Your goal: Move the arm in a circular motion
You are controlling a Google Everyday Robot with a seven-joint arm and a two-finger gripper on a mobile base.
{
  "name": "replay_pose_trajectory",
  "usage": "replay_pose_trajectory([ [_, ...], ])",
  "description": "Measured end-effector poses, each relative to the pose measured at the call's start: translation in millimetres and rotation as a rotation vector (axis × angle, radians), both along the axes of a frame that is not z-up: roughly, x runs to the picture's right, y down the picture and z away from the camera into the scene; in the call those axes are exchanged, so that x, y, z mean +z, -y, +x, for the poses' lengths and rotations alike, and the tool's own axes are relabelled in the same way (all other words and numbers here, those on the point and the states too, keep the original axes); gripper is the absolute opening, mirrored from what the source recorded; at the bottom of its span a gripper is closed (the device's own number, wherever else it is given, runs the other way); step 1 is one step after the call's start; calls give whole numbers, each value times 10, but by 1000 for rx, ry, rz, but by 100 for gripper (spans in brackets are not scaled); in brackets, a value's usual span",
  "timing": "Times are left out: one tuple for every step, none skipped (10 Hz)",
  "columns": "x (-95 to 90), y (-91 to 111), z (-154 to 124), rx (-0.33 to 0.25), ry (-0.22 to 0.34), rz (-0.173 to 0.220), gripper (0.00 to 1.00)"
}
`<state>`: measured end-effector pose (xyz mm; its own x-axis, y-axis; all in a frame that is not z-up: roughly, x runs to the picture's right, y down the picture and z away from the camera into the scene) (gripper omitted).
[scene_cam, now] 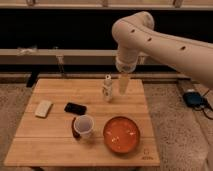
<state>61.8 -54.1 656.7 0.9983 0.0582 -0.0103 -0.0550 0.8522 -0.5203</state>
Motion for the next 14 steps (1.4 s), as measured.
replay_pose_trajectory([
  [53,49,-135,-26,13,-1,80],
  [103,88,-248,-48,24,-4,80],
  [186,136,-385,-76,33,-11,80],
  [249,168,-496,-96,39,-17,80],
  [308,202,-634,-121,46,-21,80],
  [360,225,-771,-147,55,-26,80],
  [388,240,-850,-167,59,-29,80],
  [413,248,-899,-183,60,-33,80],
  [428,254,-955,-197,60,-34,80],
  [441,250,-1076,-218,68,-36,80],
  [449,242,-1139,-231,72,-37,80],
  [451,239,-1164,-237,73,-38,80],
  [456,173,-1380,-280,92,-44,80],
  [445,99,-1535,-307,109,-49,80],
])
